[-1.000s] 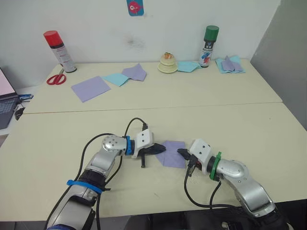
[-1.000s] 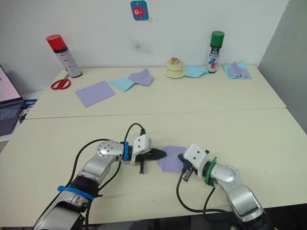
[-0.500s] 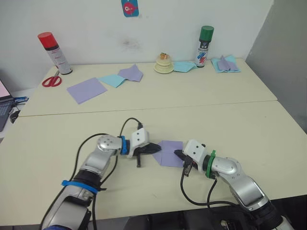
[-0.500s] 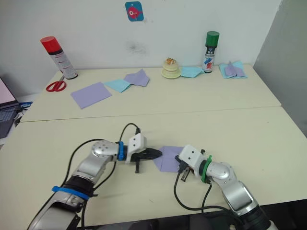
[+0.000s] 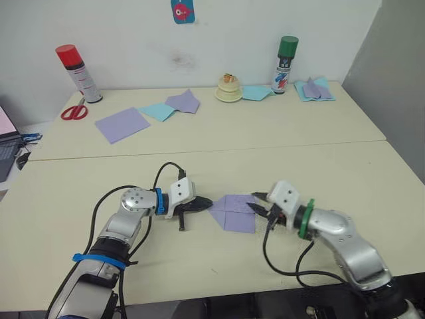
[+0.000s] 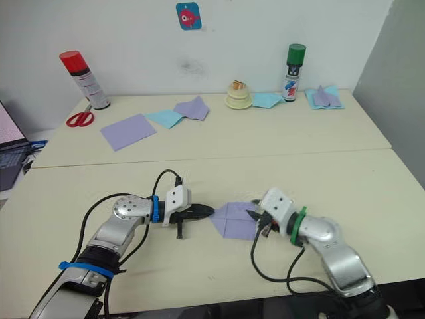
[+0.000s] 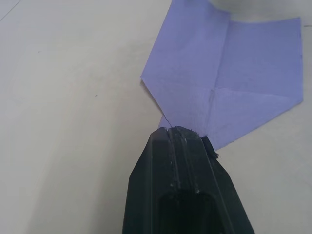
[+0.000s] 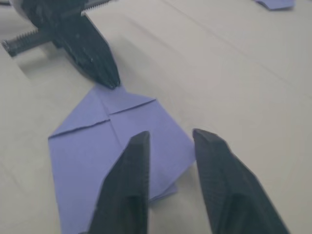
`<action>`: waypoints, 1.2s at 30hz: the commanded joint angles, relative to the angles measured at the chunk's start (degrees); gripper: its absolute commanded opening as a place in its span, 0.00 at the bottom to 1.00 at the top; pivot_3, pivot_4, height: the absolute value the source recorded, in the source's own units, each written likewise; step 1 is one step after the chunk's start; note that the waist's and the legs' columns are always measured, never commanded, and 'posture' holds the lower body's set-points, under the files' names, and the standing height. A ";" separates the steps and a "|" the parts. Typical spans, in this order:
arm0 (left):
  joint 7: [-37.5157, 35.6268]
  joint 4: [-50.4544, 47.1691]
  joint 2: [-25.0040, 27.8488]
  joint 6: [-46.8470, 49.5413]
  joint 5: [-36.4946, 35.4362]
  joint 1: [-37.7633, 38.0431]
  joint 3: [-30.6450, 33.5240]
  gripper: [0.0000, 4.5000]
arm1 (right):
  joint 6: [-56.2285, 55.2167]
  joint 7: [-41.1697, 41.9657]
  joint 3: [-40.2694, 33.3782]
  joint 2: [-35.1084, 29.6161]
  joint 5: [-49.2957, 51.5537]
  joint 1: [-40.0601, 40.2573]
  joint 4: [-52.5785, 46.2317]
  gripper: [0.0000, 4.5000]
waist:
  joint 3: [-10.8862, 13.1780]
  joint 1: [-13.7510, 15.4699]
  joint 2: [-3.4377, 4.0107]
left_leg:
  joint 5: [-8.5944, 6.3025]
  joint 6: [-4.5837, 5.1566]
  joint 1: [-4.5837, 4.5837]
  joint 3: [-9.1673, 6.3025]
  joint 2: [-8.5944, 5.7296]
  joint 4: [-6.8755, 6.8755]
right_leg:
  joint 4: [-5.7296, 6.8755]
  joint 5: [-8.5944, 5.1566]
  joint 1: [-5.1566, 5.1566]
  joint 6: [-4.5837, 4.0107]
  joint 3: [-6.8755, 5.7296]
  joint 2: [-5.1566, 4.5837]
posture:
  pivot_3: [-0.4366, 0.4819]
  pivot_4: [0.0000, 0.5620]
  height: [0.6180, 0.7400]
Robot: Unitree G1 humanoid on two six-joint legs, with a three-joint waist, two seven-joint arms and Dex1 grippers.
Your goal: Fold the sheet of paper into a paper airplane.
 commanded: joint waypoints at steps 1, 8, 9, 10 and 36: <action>-0.31 2.25 -0.16 0.99 3.66 2.31 -3.13 0.00 | 5.31 0.79 -4.57 -0.94 5.44 0.27 -3.47 0.63 | 0.00 0.04 0.00 | 0.00 0.00 0.00 0.00 0.00 0.00 | 0.00 0.00 0.00 0.00 0.00 0.00 | 0.48 0.27 1.00; -0.67 1.83 -0.38 0.81 3.75 1.94 -3.40 0.00 | 10.31 2.48 -4.01 0.52 10.39 -3.80 5.07 0.69 | 0.00 0.02 0.01 | 0.00 0.01 0.00 0.03 -0.01 0.00 | 0.00 0.01 0.02 -0.01 0.01 -0.01 | 0.48 0.27 1.00; -0.79 1.85 -0.26 0.63 3.88 1.87 -3.47 0.00 | 10.30 2.57 -3.60 1.44 10.70 -5.07 7.14 0.69 | 0.01 0.00 0.01 | 0.00 0.01 0.01 0.03 -0.01 0.00 | 0.00 0.01 0.02 -0.01 0.01 -0.01 | 0.48 0.27 1.00; -0.95 1.79 -0.13 0.47 3.98 1.87 -3.53 0.00 | 10.21 2.94 -3.13 2.17 10.82 -6.15 8.98 0.69 | 0.02 -0.01 0.03 | 0.00 0.01 0.01 0.04 -0.01 0.00 | 0.00 0.01 0.02 -0.01 0.01 -0.01 | 0.48 0.27 1.00; -3.50 -8.05 5.68 5.19 -1.76 5.62 1.63 0.00 | -2.32 12.79 3.53 4.13 8.56 -13.44 20.12 0.00 | 0.19 -0.36 0.22 | -0.01 0.01 -0.14 0.01 0.01 -0.08 | -0.06 0.02 -0.17 -0.03 0.01 0.00 | 0.48 0.27 1.00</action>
